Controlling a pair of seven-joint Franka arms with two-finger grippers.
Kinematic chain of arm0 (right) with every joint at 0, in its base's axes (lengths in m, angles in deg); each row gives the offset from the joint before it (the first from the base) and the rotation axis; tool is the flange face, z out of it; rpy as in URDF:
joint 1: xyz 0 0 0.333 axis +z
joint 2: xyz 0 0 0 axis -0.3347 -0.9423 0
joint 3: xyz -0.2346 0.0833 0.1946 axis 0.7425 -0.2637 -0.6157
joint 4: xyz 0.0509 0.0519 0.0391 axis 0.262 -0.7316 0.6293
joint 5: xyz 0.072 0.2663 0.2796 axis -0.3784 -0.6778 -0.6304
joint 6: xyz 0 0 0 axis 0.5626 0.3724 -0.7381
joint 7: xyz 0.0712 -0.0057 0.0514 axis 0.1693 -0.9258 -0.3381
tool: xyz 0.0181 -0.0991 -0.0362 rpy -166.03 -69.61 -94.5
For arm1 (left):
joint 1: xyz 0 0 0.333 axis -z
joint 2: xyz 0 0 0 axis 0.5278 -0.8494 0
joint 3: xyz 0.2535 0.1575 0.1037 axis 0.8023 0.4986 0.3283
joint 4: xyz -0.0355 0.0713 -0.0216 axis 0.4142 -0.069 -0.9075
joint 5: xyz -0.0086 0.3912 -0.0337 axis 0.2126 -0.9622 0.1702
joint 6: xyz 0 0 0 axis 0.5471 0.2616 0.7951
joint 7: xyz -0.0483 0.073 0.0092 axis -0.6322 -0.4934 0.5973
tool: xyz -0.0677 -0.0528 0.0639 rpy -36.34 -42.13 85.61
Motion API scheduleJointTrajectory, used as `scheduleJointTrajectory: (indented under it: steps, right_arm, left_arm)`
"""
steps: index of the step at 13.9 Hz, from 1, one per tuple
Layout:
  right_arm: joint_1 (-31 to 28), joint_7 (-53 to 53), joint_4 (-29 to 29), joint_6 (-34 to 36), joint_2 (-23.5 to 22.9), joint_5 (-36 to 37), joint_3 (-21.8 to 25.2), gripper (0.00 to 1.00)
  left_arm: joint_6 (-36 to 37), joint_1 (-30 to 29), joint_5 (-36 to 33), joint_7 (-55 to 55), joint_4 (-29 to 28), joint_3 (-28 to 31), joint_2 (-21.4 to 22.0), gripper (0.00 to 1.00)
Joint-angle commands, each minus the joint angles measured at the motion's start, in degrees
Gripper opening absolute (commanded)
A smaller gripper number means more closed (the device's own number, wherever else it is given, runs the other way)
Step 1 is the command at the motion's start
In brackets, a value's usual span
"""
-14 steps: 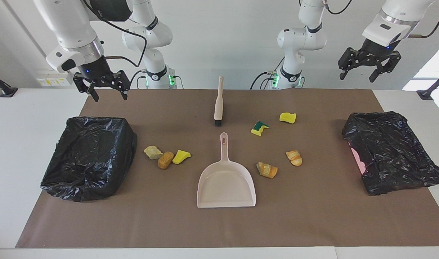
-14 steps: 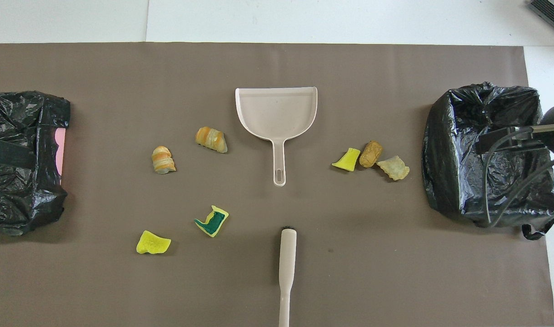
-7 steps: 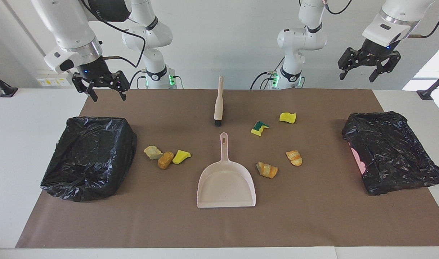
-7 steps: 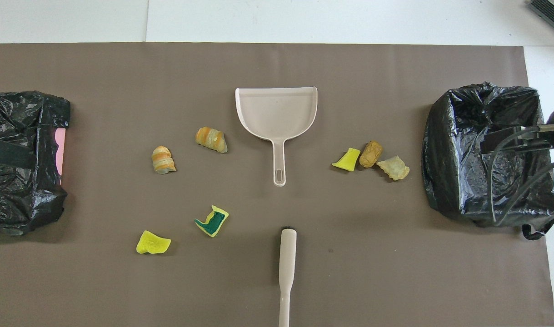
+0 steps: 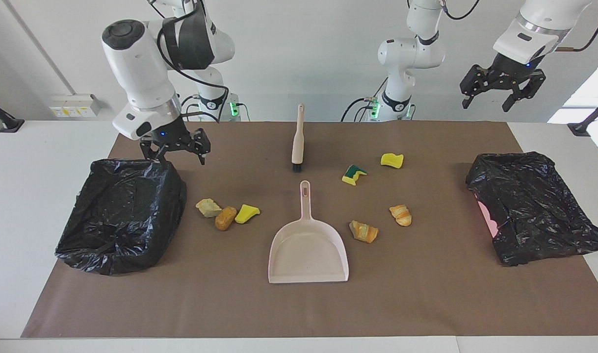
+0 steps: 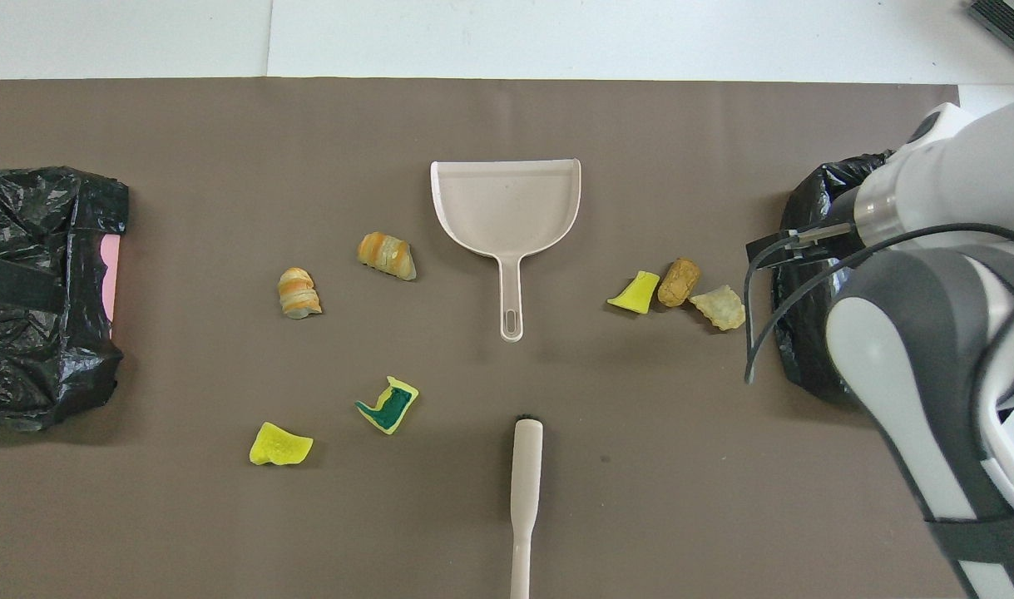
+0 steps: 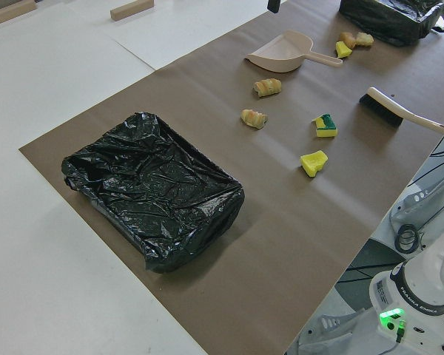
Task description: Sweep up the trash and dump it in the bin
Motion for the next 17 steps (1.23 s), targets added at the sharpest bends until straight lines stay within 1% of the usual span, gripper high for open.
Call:
scheduleJointTrajectory:
  steps: [1, 3, 5, 7, 8, 10, 12, 15, 17]
  right_arm:
    - [2.57, 0.03, 0.02, -4.70, -4.31, -2.37, 0.08, 1.00]
    - [5.73, 3.27, 0.10, -9.44, -7.82, -5.35, 0.08, 1.00]
    - [9.24, 6.96, 0.28, -13.75, -11.08, -5.54, 0.08, 1.00]
    - [11.71, 9.87, 0.72, -16.48, -13.28, -5.89, 0.08, 1.00]
    - [13.11, 10.92, 1.07, -18.07, -14.51, -7.46, 0.08, 1.00]
    - [15.40, 15.04, 2.29, -19.30, -17.06, -10.02, 0.08, 1.00]
    - [17.86, 18.57, 3.53, -19.58, -18.91, -10.20, 0.08, 1.00]
    - [18.14, 18.75, 3.97, -19.66, -20.31, -10.37, -0.01, 1.00]
    - [19.45, 18.49, 3.97, -19.75, -20.41, -10.90, -0.01, 1.00]
  left_arm:
    - [-0.48, 0.67, -0.15, -0.71, -5.19, -0.24, 3.74, 1.00]
    - [-2.32, 1.63, -0.06, -0.71, -9.58, -0.76, 6.55, 1.00]
    - [-4.17, 4.96, -0.06, -1.32, -14.76, -0.76, 9.80, 1.00]
    - [-7.23, 9.87, 0.03, -4.99, -22.31, -0.76, 14.36, 1.00]
    - [-9.08, 12.25, 0.03, -7.36, -26.35, -0.76, 16.91, 1.00]
    - [-11.20, 17.87, 0.12, -12.37, -32.16, -0.85, 20.17, 1.00]
    - [-13.48, 22.80, 1.34, -17.38, -36.91, -0.85, 21.68, 1.00]
    - [-21.20, 33.24, 1.79, -29.41, -44.38, -0.94, 21.94, 1.00]
    - [-25.08, 37.48, 1.88, -32.86, -48.78, -1.03, 22.99, 1.00]
